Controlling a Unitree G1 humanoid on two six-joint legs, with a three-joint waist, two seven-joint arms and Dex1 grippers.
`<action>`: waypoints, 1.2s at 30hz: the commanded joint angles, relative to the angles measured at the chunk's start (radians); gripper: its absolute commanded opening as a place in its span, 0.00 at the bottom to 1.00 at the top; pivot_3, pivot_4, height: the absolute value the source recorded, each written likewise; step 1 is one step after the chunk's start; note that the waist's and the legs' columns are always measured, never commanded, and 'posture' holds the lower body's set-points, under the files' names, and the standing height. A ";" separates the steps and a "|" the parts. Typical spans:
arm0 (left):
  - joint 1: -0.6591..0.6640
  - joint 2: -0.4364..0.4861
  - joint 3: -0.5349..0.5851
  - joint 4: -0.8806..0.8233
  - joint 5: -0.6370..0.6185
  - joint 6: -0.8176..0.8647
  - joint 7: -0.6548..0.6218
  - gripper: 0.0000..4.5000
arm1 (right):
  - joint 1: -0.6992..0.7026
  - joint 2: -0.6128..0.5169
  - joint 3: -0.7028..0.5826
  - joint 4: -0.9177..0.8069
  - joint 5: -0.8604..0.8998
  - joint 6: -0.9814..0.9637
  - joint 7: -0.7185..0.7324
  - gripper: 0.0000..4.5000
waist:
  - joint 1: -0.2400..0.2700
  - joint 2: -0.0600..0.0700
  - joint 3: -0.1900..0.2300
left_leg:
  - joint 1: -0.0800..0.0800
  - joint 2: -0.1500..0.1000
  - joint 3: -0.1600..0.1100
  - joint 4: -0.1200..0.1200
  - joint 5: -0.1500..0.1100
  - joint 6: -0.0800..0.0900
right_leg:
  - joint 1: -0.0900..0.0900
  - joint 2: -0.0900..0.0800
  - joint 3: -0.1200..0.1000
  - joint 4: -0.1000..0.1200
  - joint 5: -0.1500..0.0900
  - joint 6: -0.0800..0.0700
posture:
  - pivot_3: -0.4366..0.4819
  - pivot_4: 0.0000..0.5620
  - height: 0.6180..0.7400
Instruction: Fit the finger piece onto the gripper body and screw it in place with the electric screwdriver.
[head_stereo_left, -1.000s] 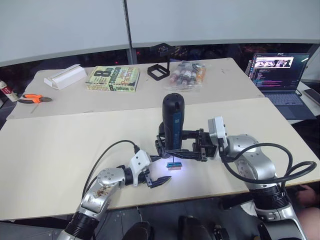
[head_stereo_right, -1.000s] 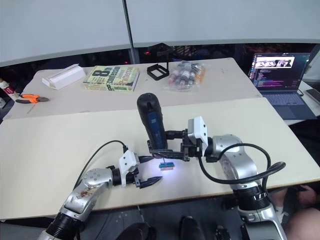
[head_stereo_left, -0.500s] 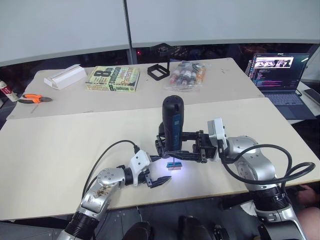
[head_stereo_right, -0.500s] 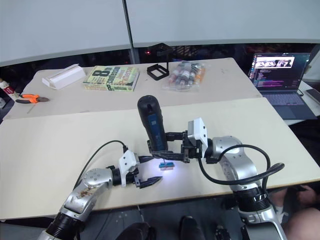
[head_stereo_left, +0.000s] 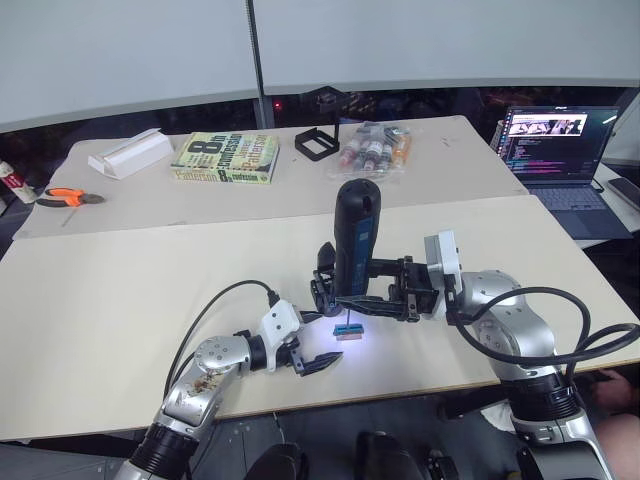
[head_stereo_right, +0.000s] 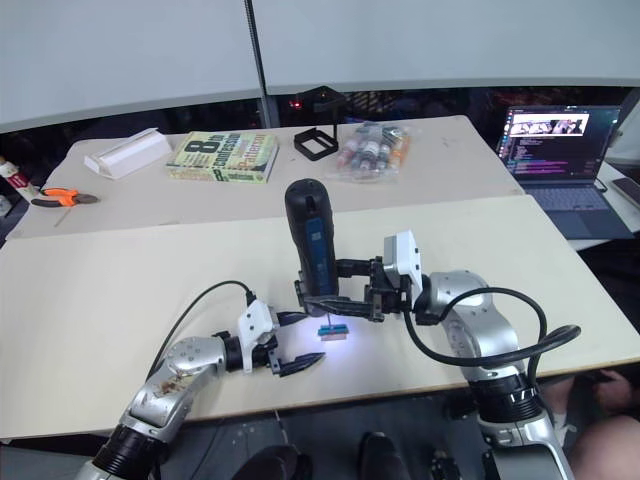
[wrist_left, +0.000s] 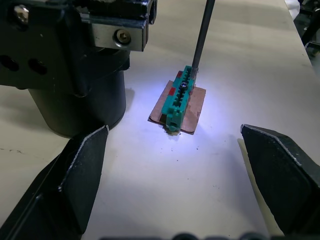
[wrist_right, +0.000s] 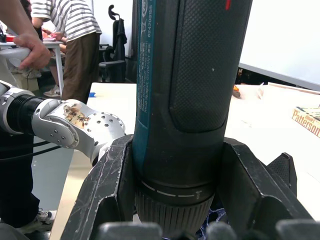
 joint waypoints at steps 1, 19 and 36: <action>-0.020 -0.006 0.013 -0.006 -0.003 -0.031 0.005 1.00 | -0.033 0.006 -0.027 -0.033 0.014 -0.040 -0.006 0.43 | 0.000 0.000 0.000 | 0.000 0.000 0.000 0.000 0.000 0.000 | 0.000 0.000 0.000 0.000 0.000 0.000 | 0.48 0.27 1.00; -0.016 -0.002 0.017 -0.007 -0.003 -0.036 0.008 1.00 | -0.033 0.021 -0.011 -0.008 -0.018 -0.058 -0.004 0.43 | 0.000 0.000 0.000 | 0.000 0.000 0.000 0.000 0.000 0.000 | 0.000 0.000 0.000 0.000 0.000 0.000 | 0.48 0.27 1.00; -0.017 -0.002 0.016 -0.003 -0.002 -0.038 0.007 1.00 | -0.027 0.001 -0.017 -0.015 -0.009 -0.053 0.008 0.43 | 0.000 0.000 0.000 | 0.000 0.000 0.000 0.000 0.000 0.000 | 0.000 0.000 0.000 0.000 0.000 0.000 | 0.48 0.27 1.00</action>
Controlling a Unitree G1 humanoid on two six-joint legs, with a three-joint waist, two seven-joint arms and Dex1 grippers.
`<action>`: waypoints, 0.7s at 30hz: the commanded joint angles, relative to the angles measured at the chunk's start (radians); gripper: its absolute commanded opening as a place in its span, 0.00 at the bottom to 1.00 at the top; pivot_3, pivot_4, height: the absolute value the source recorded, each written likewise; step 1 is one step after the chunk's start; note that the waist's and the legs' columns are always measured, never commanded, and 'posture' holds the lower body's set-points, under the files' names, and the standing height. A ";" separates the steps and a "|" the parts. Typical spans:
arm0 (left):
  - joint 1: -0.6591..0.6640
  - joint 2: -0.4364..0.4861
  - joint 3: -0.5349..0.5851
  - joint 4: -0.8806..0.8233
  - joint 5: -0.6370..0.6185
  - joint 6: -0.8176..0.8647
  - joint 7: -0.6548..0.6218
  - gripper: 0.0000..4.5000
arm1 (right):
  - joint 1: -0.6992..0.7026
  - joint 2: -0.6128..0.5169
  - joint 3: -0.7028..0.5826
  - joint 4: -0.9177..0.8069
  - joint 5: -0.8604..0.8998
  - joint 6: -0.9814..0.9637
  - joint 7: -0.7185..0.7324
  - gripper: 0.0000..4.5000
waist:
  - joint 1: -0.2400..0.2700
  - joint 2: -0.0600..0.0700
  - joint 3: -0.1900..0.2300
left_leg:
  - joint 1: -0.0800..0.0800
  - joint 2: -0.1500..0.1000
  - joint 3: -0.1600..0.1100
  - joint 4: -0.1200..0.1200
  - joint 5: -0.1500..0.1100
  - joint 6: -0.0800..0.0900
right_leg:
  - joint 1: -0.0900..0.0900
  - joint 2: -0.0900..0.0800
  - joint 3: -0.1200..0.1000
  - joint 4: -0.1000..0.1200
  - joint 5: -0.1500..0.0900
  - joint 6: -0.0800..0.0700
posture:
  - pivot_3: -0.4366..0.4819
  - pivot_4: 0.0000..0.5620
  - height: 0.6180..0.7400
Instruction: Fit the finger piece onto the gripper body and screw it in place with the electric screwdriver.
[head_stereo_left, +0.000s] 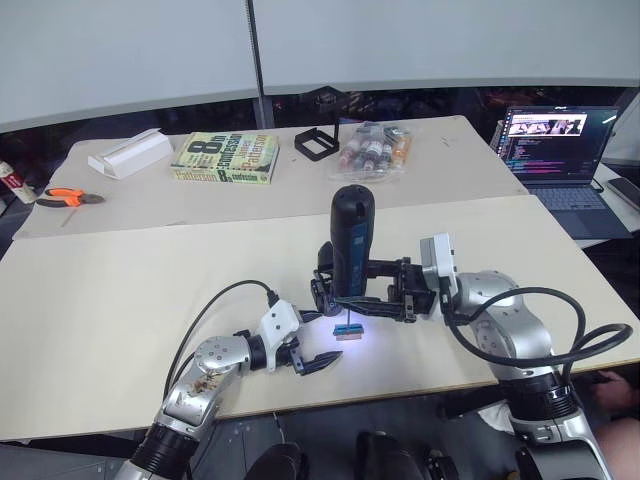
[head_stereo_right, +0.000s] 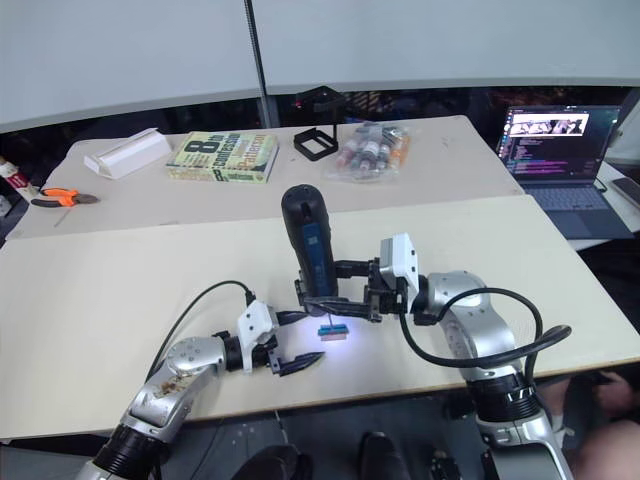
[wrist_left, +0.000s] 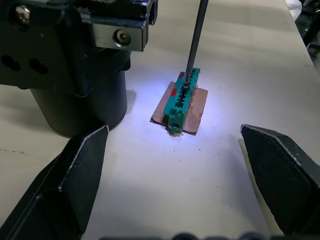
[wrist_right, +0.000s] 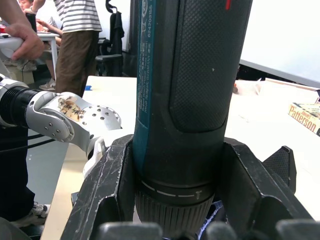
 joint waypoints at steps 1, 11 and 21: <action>-0.017 -0.002 0.015 -0.012 -0.002 -0.023 0.007 1.00 | -0.026 0.001 -0.026 -0.032 0.024 -0.028 0.000 0.43 | 0.000 0.000 0.000 | 0.000 0.000 0.000 0.000 0.000 0.000 | 0.000 0.000 0.000 0.000 0.000 0.000 | 0.48 0.27 1.00; -0.015 -0.003 0.014 -0.014 -0.002 -0.023 0.008 1.00 | -0.023 0.009 -0.023 -0.027 0.017 -0.037 -0.004 0.43 | 0.000 0.000 0.000 | 0.000 0.000 0.000 0.000 0.000 0.000 | 0.000 0.000 0.000 0.000 0.000 0.000 | 0.48 0.27 1.00; -0.015 -0.003 0.013 -0.014 -0.001 -0.025 0.007 1.00 | -0.016 0.009 -0.016 -0.023 0.005 -0.038 -0.006 0.43 | 0.000 0.000 0.000 | 0.000 0.000 0.000 0.000 0.000 0.000 | 0.000 0.000 0.000 0.000 0.000 0.000 | 0.48 0.27 1.00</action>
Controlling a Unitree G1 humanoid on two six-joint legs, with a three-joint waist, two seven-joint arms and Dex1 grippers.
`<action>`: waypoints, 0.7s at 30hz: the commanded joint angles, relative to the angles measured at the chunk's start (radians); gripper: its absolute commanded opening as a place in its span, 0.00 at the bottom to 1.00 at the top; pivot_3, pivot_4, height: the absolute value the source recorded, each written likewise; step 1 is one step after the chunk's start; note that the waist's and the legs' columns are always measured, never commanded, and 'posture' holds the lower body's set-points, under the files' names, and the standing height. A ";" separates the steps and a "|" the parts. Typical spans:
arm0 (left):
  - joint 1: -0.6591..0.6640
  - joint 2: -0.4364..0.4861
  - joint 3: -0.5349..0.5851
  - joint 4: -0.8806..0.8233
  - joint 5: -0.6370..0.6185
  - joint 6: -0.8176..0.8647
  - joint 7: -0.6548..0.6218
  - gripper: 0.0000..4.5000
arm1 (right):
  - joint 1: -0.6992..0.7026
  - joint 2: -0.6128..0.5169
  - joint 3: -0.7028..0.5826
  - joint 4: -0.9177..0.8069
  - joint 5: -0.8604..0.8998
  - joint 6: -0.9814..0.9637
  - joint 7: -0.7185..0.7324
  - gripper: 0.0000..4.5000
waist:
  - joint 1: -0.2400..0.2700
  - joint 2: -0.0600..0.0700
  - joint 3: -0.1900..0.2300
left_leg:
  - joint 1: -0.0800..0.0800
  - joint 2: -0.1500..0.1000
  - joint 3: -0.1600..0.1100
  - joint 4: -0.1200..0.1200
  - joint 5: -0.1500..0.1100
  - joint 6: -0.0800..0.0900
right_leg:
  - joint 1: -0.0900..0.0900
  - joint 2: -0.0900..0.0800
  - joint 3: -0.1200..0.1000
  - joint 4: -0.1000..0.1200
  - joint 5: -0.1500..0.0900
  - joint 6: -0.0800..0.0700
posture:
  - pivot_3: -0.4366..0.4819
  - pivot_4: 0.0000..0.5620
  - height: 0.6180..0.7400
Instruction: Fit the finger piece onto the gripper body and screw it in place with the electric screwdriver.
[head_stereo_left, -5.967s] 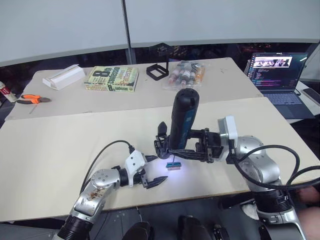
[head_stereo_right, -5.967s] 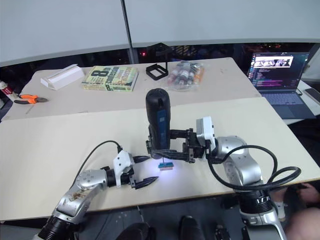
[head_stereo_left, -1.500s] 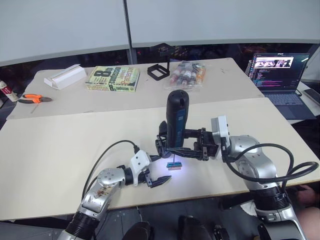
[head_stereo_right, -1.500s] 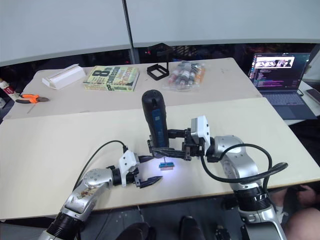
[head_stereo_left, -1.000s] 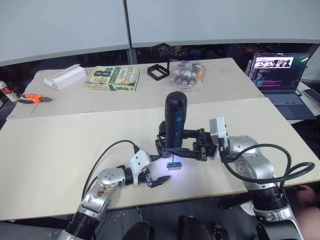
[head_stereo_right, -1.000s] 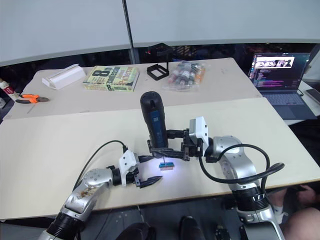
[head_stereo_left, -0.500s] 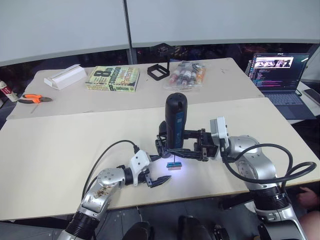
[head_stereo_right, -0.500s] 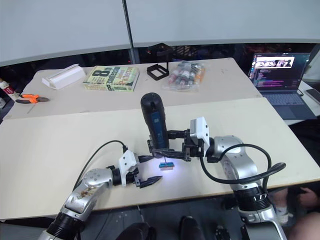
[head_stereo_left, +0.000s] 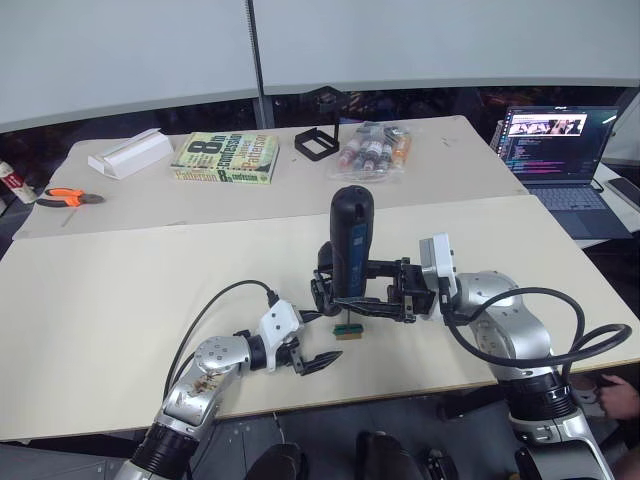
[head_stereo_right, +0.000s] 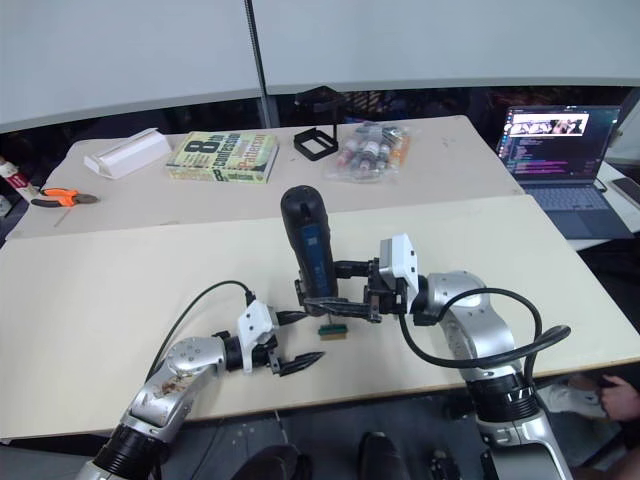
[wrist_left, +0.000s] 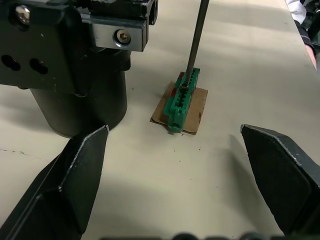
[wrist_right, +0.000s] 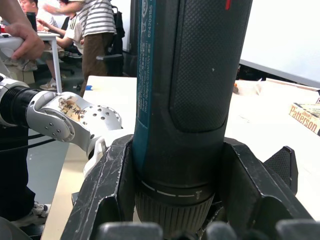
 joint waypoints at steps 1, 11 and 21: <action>-0.016 -0.003 0.012 -0.014 -0.001 -0.025 0.007 1.00 | -0.015 0.005 -0.018 -0.023 0.011 -0.038 -0.005 0.43 | 0.000 0.000 0.000 | 0.000 0.000 0.000 0.000 0.000 0.000 | 0.000 0.000 0.000 0.000 0.000 0.000 | 0.48 0.27 1.00; -0.017 -0.006 0.013 -0.014 0.000 -0.024 0.009 1.00 | -0.016 0.013 -0.016 -0.017 0.002 -0.047 -0.011 0.43 | 0.000 0.000 0.000 | 0.000 0.000 0.000 0.000 0.000 0.000 | 0.000 0.000 0.000 0.000 0.000 0.000 | 0.48 0.27 1.00; -0.013 -0.006 0.016 -0.017 -0.001 -0.023 0.012 1.00 | -0.009 0.003 -0.006 -0.015 -0.002 -0.034 -0.012 0.43 | 0.000 0.000 0.000 | 0.000 0.000 0.000 0.000 0.000 0.000 | 0.000 0.000 0.000 0.000 0.000 0.000 | 0.48 0.27 1.00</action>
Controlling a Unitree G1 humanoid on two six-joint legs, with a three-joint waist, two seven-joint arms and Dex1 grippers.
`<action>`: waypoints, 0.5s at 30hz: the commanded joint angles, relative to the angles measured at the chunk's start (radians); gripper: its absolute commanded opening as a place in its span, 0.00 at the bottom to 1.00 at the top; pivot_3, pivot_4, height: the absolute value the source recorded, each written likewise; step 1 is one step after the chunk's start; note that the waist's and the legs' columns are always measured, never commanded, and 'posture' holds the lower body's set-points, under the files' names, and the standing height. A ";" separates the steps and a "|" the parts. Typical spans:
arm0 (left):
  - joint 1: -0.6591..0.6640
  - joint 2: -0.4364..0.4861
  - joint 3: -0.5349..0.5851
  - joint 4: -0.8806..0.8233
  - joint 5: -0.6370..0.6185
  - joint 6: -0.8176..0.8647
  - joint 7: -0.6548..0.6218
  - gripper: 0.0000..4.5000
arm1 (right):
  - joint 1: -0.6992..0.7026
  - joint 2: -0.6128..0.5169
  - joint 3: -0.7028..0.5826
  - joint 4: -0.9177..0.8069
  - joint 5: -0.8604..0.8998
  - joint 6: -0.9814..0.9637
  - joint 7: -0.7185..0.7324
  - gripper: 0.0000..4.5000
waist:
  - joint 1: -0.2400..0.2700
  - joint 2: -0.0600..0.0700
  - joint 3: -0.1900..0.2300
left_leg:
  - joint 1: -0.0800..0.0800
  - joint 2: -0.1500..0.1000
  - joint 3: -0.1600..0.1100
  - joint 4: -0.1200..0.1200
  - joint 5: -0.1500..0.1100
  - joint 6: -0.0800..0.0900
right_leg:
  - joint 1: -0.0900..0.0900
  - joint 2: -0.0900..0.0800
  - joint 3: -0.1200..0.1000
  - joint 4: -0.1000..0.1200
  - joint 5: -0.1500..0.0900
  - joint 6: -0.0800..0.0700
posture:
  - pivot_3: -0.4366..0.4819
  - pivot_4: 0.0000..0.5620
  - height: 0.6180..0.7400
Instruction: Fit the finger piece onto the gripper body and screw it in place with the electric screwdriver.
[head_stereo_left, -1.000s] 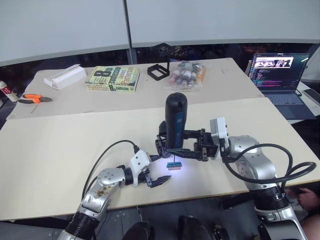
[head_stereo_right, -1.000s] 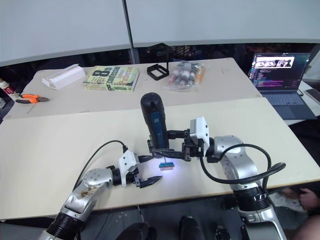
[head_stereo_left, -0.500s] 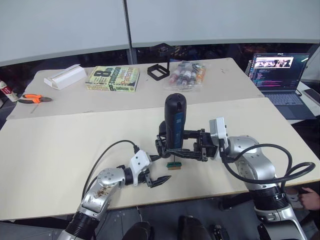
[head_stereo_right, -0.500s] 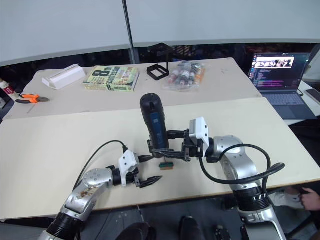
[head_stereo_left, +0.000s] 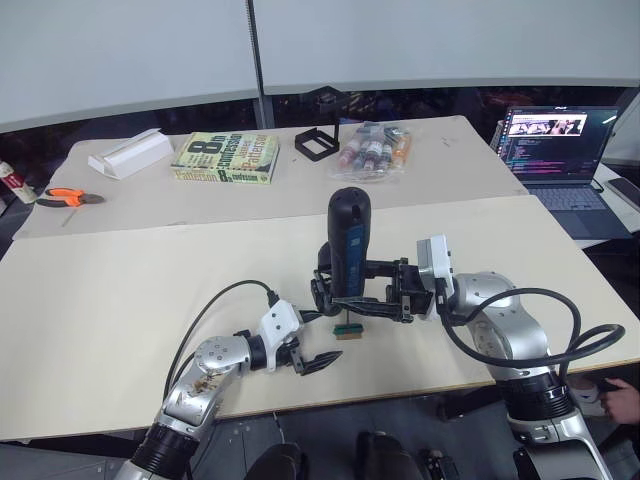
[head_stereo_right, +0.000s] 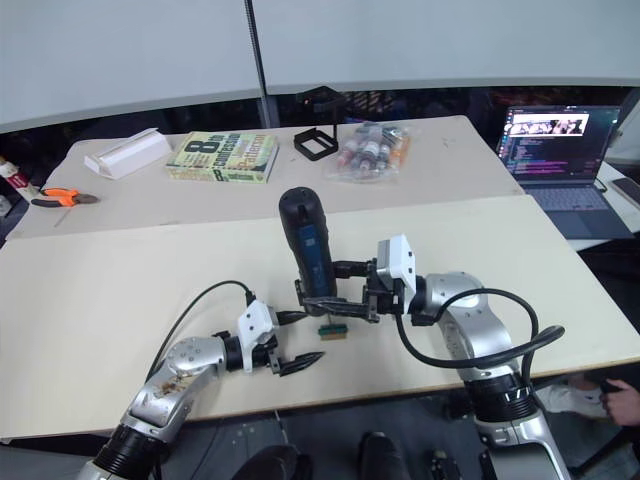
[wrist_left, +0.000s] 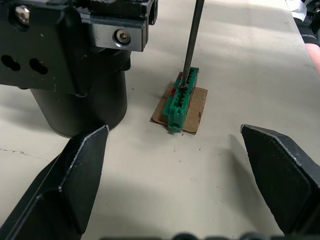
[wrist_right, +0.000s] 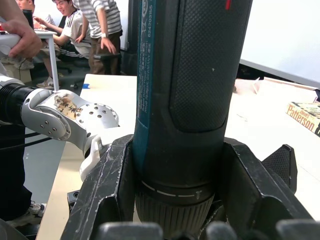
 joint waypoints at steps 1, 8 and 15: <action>-0.013 -0.004 0.016 -0.018 -0.003 -0.023 0.011 1.00 | -0.007 -0.004 -0.013 -0.026 0.010 -0.016 -0.004 0.43 | 0.000 0.000 0.000 | 0.000 0.000 0.000 0.000 0.000 0.000 | 0.000 0.000 0.000 0.000 0.000 0.000 | 0.48 0.27 1.00; -0.013 -0.004 0.016 -0.017 -0.004 -0.024 0.013 1.00 | 0.009 -0.016 0.000 -0.020 -0.017 -0.013 -0.015 0.43 | 0.000 0.000 0.000 | 0.000 0.000 0.000 0.000 0.000 0.000 | 0.000 0.000 0.000 0.000 0.000 0.000 | 0.48 0.27 1.00; -0.016 -0.003 0.016 -0.014 -0.005 -0.025 0.013 1.00 | 0.011 -0.012 -0.009 -0.033 -0.009 -0.015 -0.023 0.43 | 0.000 0.000 0.000 | 0.001 0.000 0.000 0.000 0.000 0.000 | 0.001 0.000 0.000 0.000 0.000 0.000 | 0.48 0.27 1.00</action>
